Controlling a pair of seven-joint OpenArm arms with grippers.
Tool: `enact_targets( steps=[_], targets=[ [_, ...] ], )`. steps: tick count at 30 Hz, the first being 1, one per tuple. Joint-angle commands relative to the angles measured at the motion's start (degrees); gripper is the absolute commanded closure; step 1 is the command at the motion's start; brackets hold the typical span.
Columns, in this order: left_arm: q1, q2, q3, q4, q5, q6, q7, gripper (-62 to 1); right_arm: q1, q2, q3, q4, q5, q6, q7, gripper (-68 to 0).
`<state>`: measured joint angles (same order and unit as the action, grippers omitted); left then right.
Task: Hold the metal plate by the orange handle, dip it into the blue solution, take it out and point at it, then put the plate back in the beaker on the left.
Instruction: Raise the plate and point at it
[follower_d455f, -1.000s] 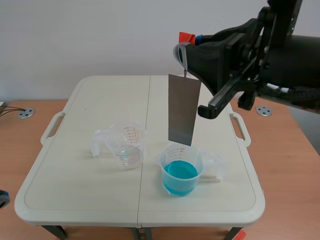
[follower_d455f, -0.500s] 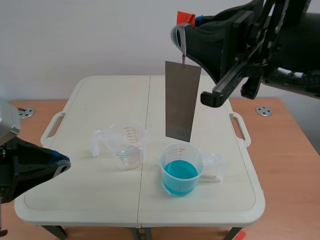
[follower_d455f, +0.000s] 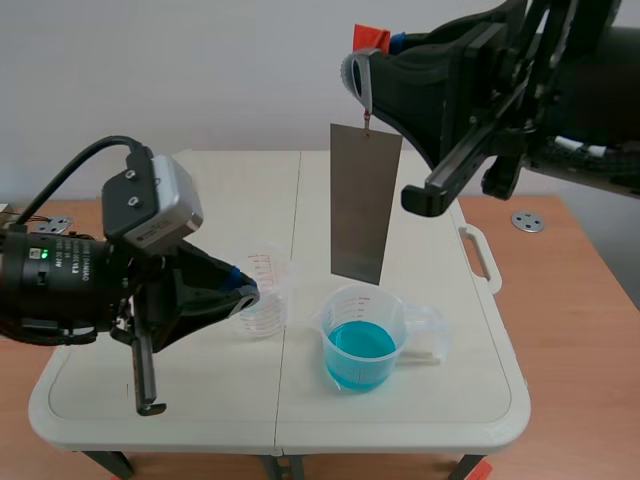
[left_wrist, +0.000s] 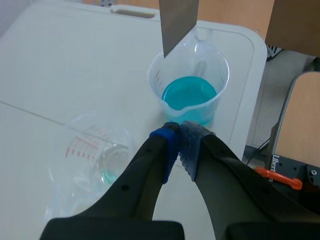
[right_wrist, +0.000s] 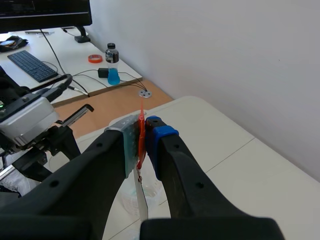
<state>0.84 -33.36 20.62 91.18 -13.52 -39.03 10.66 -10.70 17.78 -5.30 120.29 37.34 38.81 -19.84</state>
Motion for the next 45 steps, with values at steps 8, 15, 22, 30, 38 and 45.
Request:
enact_targets(
  steps=[8, 15, 22, 30, 38, 45],
  targets=[
    [-3.5, 5.0, 1.9, -1.1, -0.1, 2.3, 1.8, -3.1, 0.2, 0.3, 0.4, 1.2, 0.7, 0.0, 0.6, -1.5],
    [-5.6, 8.6, 2.0, -5.5, 2.7, 2.3, 2.7, -3.1, 0.2, 0.3, 0.4, 1.2, 0.6, 0.0, 0.6, -1.5],
    [-5.8, 8.7, 2.0, -6.0, 2.7, 2.3, 2.7, -3.1, 0.2, 0.3, 0.4, 1.2, 0.6, 0.0, 0.6, -1.5],
    [-5.8, 8.7, 2.0, -6.0, 2.7, 2.3, 2.7, -3.1, 0.2, 0.3, 0.4, 1.2, 0.6, 0.0, 0.6, -1.5],
    [-5.8, 8.7, 2.0, -6.0, 2.7, 2.3, 2.7, -3.1, 0.2, 0.3, 0.4, 1.2, 0.6, 0.0, 0.6, -1.5],
    [-5.8, 8.7, 2.0, -6.0, 2.7, 2.3, 2.9, -3.1, 0.2, 0.3, 0.4, 1.2, 0.6, 0.0, 0.6, -1.5]
  ],
)
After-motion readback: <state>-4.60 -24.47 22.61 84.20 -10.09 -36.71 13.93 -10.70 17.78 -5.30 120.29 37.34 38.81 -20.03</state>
